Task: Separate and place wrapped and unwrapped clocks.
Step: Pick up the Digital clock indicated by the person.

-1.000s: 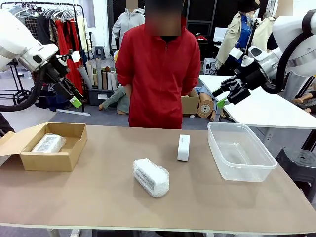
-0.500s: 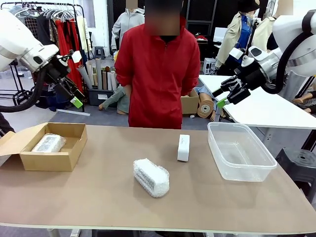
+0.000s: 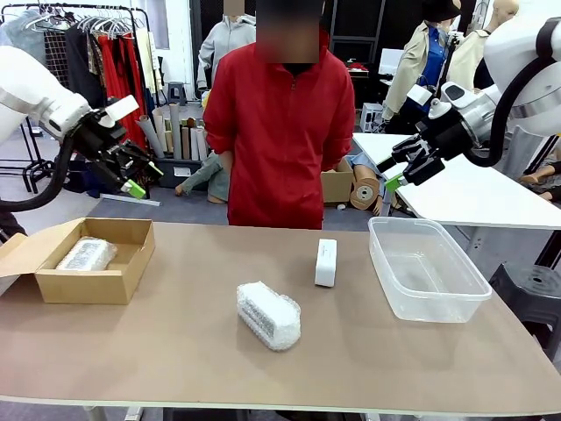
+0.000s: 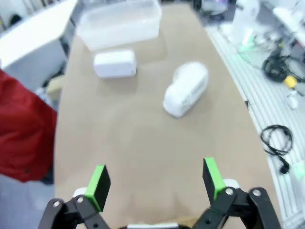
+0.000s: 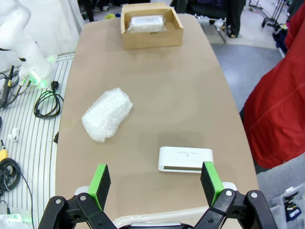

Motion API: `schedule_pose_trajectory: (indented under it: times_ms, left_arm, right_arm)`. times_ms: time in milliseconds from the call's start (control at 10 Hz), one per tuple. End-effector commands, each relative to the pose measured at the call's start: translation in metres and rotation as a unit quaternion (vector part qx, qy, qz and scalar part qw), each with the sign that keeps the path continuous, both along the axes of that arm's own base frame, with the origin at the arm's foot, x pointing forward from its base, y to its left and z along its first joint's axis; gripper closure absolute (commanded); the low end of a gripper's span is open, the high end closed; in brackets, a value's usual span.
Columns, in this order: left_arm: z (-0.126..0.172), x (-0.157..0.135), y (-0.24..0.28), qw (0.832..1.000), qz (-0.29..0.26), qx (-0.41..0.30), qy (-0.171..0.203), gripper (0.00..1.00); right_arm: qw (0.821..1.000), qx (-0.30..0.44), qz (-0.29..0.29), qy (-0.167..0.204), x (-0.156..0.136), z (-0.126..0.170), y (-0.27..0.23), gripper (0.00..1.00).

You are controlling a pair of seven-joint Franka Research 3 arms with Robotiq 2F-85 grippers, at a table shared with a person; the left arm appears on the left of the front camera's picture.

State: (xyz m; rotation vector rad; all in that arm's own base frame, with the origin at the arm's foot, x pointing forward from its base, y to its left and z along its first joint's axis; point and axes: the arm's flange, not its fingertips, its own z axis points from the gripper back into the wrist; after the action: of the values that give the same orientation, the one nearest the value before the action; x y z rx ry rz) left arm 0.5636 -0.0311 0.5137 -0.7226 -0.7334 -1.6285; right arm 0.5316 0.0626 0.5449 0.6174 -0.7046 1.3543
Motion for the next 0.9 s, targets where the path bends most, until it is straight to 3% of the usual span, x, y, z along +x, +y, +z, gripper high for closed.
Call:
schedule_pose_trajectory:
  times_ms: [0, 300, 600, 800]
  left_arm:
    - [0.0068, 0.0078, 0.0095, 0.998, 0.021, -0.052, -0.001, 0.00]
    - [0.0089, 0.0073, 0.0071, 0.994, 0.086, -0.059, -0.034, 0.00]
    - [0.0089, 0.0096, 0.0066, 0.994, 0.083, -0.065, -0.016, 0.00]
    - [0.0092, 0.0166, 0.0126, 0.995, 0.077, -0.054, -0.030, 0.00]
  right_arm:
    - [1.000, -0.001, 0.001, -0.002, -0.0004, 0.0018, 0.0002, 0.00]
    - [1.000, -0.001, 0.001, -0.002, -0.0004, 0.0018, 0.0002, 0.00]
    - [1.000, -0.001, 0.001, -0.002, -0.0004, 0.0018, 0.0002, 0.00]
    - [1.000, -0.001, 0.001, -0.002, -0.0004, 0.0018, 0.0002, 0.00]
